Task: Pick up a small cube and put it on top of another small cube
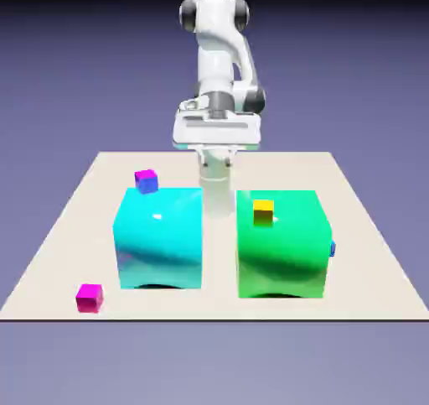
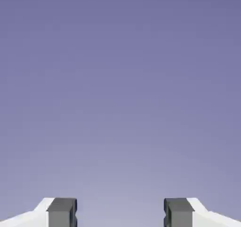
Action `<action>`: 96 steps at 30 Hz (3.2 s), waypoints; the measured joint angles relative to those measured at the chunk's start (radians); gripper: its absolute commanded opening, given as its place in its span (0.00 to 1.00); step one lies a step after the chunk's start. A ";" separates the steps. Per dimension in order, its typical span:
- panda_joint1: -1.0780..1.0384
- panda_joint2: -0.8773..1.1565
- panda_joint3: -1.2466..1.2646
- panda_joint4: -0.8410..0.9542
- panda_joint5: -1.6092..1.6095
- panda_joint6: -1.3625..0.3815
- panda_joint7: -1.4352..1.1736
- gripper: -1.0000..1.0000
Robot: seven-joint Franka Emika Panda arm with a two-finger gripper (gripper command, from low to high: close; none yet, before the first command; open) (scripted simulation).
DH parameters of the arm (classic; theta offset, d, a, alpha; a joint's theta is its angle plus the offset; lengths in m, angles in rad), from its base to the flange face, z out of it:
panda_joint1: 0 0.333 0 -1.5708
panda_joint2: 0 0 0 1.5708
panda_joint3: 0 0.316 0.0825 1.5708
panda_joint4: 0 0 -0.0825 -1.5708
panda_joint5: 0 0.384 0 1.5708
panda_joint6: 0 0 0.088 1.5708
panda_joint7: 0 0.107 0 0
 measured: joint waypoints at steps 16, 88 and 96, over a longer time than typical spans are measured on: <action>0.087 0.529 0.360 0.500 -0.258 -0.681 0.057 0.50; 0.082 1.425 0.049 1.386 -0.550 -1.261 -0.142 0.00; 0.161 1.491 -0.241 1.356 -0.464 -1.249 -0.389 0.00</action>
